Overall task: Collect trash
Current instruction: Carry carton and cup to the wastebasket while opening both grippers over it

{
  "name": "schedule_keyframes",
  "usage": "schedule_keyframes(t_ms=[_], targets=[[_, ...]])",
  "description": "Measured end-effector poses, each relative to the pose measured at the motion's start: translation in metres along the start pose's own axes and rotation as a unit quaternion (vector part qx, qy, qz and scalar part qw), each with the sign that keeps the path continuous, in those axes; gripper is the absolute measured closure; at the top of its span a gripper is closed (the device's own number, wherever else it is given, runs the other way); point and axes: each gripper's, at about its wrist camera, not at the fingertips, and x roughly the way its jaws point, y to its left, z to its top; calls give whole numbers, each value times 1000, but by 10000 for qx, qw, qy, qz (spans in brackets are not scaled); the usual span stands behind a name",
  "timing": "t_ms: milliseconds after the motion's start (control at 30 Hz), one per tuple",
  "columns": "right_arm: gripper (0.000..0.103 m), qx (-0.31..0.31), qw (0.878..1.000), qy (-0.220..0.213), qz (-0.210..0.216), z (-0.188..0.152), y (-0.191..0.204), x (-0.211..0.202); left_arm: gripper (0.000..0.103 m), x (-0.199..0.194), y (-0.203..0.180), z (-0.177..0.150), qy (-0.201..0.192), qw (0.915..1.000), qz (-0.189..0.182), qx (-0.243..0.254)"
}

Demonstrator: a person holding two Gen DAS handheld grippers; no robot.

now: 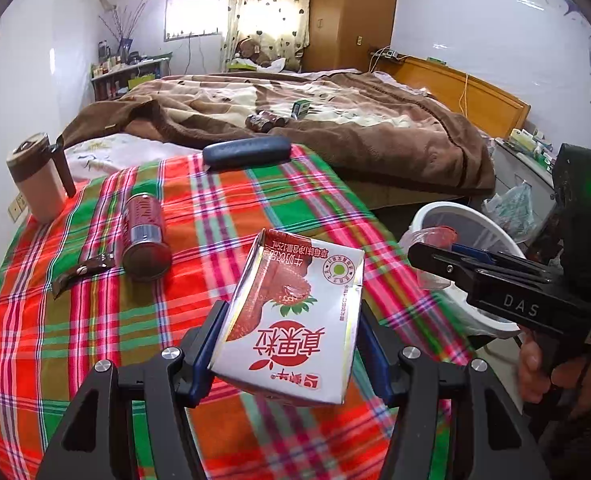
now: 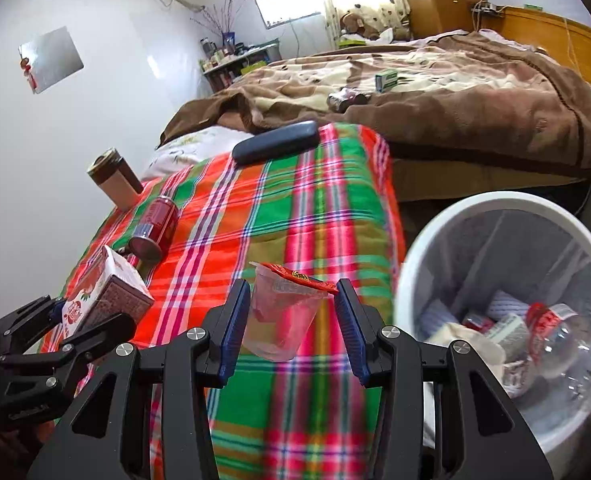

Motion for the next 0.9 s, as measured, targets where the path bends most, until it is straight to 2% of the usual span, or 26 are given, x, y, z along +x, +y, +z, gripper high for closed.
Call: schedule_keyframes(t_ms=[267, 433, 900], targets=[[58, 167, 9991, -283, -263, -1, -33, -32, 42, -7, -45, 7, -173, 9996, -116, 189], [58, 317, 9977, -405, -433, -1, -57, -49, 42, -1, -74, 12, -199, 9987, -359, 286], [58, 605, 9926, -455, -945, -7, -105, -65, 42, 30, -140, 22, -19, 9958, -783, 472]])
